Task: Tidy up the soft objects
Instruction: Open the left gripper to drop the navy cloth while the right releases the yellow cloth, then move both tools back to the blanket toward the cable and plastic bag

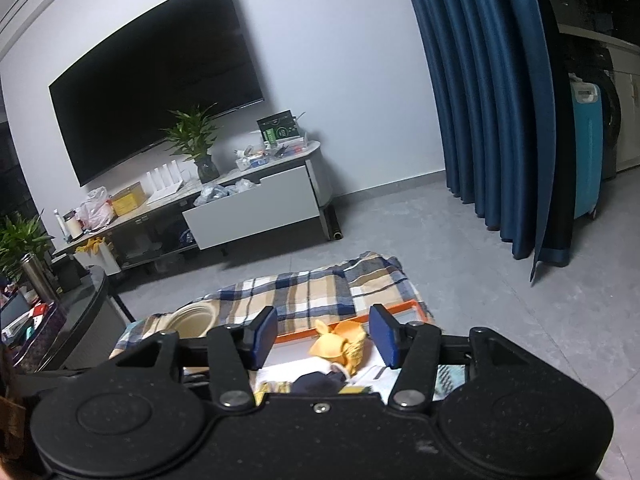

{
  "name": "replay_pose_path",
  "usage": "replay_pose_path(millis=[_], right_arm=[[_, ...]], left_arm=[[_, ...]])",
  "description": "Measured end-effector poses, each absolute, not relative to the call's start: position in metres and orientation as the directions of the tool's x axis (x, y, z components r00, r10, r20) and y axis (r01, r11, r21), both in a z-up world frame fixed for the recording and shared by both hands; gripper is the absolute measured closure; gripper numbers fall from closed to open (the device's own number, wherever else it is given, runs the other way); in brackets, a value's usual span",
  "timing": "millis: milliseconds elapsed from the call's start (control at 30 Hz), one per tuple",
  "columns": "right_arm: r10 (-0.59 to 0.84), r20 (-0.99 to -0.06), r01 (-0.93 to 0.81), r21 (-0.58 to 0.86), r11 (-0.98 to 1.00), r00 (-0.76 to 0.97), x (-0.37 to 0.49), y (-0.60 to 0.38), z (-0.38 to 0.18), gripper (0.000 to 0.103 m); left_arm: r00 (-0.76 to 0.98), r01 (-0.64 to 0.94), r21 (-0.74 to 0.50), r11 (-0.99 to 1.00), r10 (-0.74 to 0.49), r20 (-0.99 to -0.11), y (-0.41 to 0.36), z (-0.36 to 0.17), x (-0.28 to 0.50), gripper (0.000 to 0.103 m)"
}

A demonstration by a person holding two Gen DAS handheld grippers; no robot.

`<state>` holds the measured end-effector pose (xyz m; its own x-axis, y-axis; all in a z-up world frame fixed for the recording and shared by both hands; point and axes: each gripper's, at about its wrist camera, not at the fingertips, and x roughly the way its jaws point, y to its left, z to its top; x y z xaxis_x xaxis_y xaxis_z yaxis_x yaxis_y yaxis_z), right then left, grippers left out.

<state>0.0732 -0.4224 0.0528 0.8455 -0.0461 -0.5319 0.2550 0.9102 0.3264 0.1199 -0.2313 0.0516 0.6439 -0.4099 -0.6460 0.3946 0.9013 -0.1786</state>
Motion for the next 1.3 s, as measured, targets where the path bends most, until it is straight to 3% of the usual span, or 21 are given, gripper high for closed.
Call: replay_pose_path(millis=[300, 533, 867, 1300], right_arm=[[0.031, -0.516, 0.166, 0.332, 0.929, 0.856, 0.079, -0.38, 0.065, 0.037], [0.078, -0.511, 0.101, 0.313, 0.944, 0.856, 0.079, -0.351, 0.069, 0.037], [0.144, -0.522, 0.027, 0.306, 0.952, 0.841, 0.08, -0.318, 0.067, 0.037], [0.16, -0.538, -0.003, 0.281, 0.96, 0.827, 0.082, -0.299, 0.065, 0.036]], left_arm=[[0.694, 0.31, -0.177, 0.934, -0.35, -0.629, -0.183, 0.062, 0.107, 0.022], [0.744, 0.21, -0.174, 0.962, -0.273, -0.61, -0.13, 0.057, 0.102, 0.013], [0.696, -0.087, -0.151, 0.985, -0.048, -0.716, -0.024, -0.005, 0.134, 0.012], [0.627, -0.013, -0.072, 0.997, -0.047, -0.778, -0.021, -0.052, 0.177, 0.008]])
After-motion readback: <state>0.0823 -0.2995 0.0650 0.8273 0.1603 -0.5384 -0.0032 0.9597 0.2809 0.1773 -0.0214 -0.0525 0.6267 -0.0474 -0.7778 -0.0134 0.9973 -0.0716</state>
